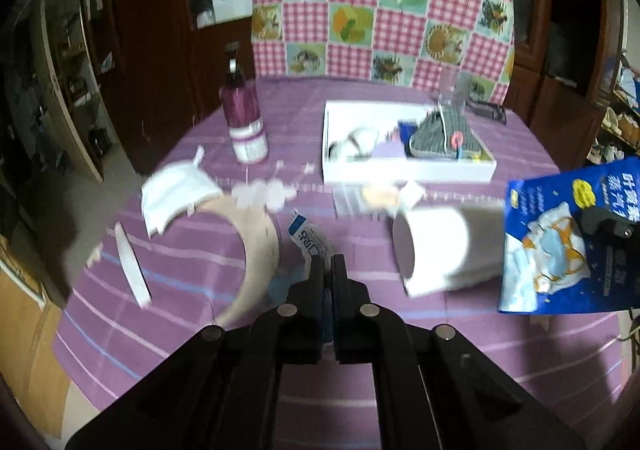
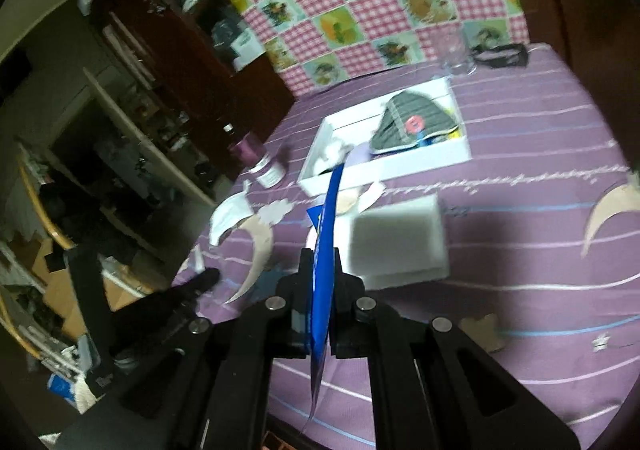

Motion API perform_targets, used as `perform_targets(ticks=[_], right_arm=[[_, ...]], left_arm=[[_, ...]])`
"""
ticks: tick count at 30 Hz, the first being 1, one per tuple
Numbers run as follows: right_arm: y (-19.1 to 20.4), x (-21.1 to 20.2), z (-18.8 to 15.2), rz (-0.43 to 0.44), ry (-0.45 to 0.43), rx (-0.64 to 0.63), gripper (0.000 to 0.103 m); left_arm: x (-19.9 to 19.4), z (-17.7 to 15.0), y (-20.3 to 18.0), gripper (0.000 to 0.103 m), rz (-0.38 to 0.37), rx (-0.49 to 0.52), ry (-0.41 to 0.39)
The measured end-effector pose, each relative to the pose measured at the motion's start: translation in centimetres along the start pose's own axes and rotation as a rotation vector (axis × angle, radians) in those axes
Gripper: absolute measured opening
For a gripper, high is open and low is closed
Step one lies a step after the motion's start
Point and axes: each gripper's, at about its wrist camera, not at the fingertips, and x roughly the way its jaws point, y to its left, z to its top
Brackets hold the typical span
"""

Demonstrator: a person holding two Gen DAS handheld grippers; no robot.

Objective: Organize soft objects
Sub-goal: 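Carry tube box and blue packet over the white tray with both tools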

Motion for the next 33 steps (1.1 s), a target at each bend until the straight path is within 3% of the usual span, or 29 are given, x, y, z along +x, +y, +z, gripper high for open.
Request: perform_targets(ticks=[7, 14, 18, 20, 24, 27, 30, 33], right_arm=[[-1.0, -1.1, 5.6, -0.009, -0.046, 0.071, 0.007], [-1.5, 2.5, 11.1, 0.066, -0.053, 0.122, 0.007], [-2.8, 6.8, 15.0, 0.104, -0.064, 0.152, 0.007], [-3.8, 9.3, 16.6, 0.126, -0.062, 0.171, 0.007], [-5.8, 14.9, 19.4, 0.145, -0.01, 0.186, 0.007], [-6.8, 18.3, 20.9, 0.12, 0.022, 0.168, 0.007], [-7.5, 21.4, 21.3, 0.153, 0.047, 0.186, 0.007], [-7.5, 24.3, 20.6, 0.151, 0.084, 0.192, 0.007]], left_arm=[[1.0, 5.6, 0.0, 0.001, 0.0, 0.032, -0.04], [3.7, 11.0, -1.1, 0.001, 0.001, 0.045, -0.081], [6.6, 13.8, -3.0, 0.001, -0.042, 0.05, -0.131], [9.5, 15.1, -4.0, 0.001, -0.054, 0.049, -0.119], [14.3, 16.8, -4.8, 0.001, -0.036, 0.052, -0.131], [17.3, 17.8, -4.2, 0.001, -0.035, 0.019, -0.103], [20.5, 17.8, -3.0, 0.001, -0.057, -0.068, -0.043], [22.6, 17.0, -3.5, 0.001, 0.003, -0.023, 0.003]])
